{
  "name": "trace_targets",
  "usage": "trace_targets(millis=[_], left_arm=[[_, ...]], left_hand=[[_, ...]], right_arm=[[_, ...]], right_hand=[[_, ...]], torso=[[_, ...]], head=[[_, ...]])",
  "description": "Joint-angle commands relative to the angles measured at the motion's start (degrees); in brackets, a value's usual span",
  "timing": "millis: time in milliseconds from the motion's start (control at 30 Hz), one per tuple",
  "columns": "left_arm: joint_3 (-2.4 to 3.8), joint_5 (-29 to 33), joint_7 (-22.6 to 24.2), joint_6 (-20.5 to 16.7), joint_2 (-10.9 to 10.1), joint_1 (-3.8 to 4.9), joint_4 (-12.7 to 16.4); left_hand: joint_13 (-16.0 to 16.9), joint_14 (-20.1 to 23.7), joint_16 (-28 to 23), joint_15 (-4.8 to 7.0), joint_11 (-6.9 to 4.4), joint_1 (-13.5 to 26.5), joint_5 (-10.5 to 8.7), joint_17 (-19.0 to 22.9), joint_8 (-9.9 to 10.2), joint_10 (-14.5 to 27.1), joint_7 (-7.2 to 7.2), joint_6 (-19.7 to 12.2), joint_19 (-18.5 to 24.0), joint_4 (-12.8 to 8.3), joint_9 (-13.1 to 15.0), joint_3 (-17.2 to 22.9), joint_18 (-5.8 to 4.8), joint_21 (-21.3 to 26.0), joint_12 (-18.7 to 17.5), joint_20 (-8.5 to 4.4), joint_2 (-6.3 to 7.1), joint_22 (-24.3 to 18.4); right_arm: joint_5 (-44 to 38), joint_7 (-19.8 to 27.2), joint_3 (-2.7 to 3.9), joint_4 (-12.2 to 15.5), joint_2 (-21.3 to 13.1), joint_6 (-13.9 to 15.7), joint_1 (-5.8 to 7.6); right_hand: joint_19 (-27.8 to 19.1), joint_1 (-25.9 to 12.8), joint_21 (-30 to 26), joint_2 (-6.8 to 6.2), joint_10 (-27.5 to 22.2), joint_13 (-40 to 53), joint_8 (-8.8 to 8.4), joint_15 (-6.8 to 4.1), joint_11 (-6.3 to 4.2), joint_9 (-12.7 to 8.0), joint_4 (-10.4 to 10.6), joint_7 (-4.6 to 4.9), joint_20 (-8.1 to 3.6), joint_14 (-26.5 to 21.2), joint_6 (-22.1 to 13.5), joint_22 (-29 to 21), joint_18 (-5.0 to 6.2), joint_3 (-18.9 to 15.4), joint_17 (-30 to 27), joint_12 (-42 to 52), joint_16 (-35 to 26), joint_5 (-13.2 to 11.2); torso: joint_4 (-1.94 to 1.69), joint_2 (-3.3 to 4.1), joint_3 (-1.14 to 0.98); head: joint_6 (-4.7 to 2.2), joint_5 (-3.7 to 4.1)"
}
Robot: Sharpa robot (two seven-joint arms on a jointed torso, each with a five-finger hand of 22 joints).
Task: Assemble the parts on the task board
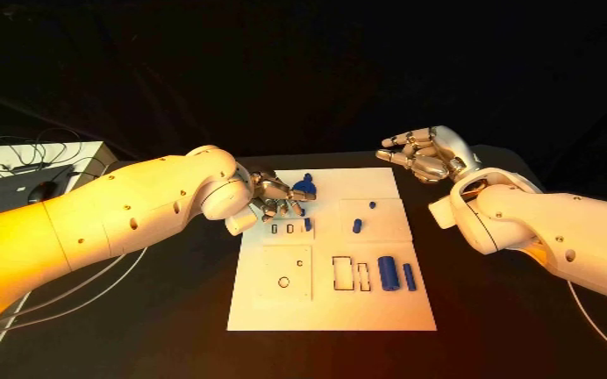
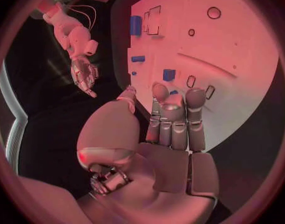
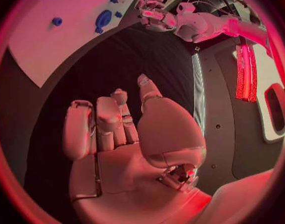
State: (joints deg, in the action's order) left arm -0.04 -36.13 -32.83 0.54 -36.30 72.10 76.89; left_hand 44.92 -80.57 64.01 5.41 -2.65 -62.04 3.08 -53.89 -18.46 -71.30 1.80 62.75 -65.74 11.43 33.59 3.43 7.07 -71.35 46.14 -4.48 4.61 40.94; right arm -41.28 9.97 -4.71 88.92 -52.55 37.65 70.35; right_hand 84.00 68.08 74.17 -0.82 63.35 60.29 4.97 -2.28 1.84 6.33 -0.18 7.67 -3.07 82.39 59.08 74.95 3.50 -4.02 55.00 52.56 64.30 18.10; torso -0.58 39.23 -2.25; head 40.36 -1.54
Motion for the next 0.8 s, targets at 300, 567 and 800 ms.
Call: trace_targets(millis=[300, 567, 800], left_arm=[[-1.06, -4.2, -5.25, 7.1, 1.94, 1.15, -1.33], [-1.13, -4.77, -5.93, 8.91, 3.1, 1.26, -2.2], [-1.21, -5.02, -6.33, 10.43, 4.56, 1.26, -4.14]], left_hand=[[0.84, -0.15, 1.12, 0.36, -0.4, 4.43, 0.08, -0.26, 0.24, -0.59, -0.82, -0.27, -1.09, 0.89, 10.76, 14.13, 0.19, -0.36, 0.18, -0.33, 4.31, 3.37], [0.94, 0.0, 0.49, 0.19, -0.14, 4.57, 0.05, 0.57, 4.44, -0.36, -0.43, 0.82, -1.21, 1.97, 11.29, 13.65, 0.24, 0.38, -0.26, -0.16, 4.9, 4.35], [1.01, 0.08, 0.25, 0.1, -0.02, 4.33, 0.08, 0.81, 6.39, -0.17, -0.3, 1.38, -1.26, 1.34, 12.64, 13.92, 0.24, 1.25, -0.35, -0.07, 4.76, 5.35]], right_arm=[[-0.96, -1.43, -0.06, 0.08, -0.52, -0.57, -0.07], [-1.21, -1.9, -0.1, -0.04, -0.57, -0.6, -0.1], [-1.34, -2.17, -0.12, -0.27, -0.36, -0.58, -0.11]], right_hand=[[4.05, -0.43, -0.15, 0.45, 0.04, 0.11, -0.41, -0.37, -0.04, 0.16, -0.31, 0.21, -0.36, 0.0, -0.17, 10.95, 0.04, -0.02, 0.0, 0.28, -0.09, 0.65], [4.07, -0.48, -0.14, 0.4, 0.06, 0.13, -0.49, -0.37, -0.04, 0.2, -0.37, 0.22, -0.35, 0.0, -0.19, 10.96, 0.04, -0.01, -0.01, 0.27, -0.09, 0.93], [4.06, -0.53, -0.19, 0.38, 0.05, 0.13, -0.53, -0.36, -0.03, 0.23, -0.39, 0.23, -0.34, -0.02, -0.2, 10.94, 0.06, 0.0, 0.0, 0.24, -0.09, 1.05]], torso=[[-0.03, 0.08, 0.11], [0.02, 0.21, 0.14], [0.02, 0.2, 0.13]], head=[[0.71, 0.09], [0.83, 0.34], [1.19, 0.23]])
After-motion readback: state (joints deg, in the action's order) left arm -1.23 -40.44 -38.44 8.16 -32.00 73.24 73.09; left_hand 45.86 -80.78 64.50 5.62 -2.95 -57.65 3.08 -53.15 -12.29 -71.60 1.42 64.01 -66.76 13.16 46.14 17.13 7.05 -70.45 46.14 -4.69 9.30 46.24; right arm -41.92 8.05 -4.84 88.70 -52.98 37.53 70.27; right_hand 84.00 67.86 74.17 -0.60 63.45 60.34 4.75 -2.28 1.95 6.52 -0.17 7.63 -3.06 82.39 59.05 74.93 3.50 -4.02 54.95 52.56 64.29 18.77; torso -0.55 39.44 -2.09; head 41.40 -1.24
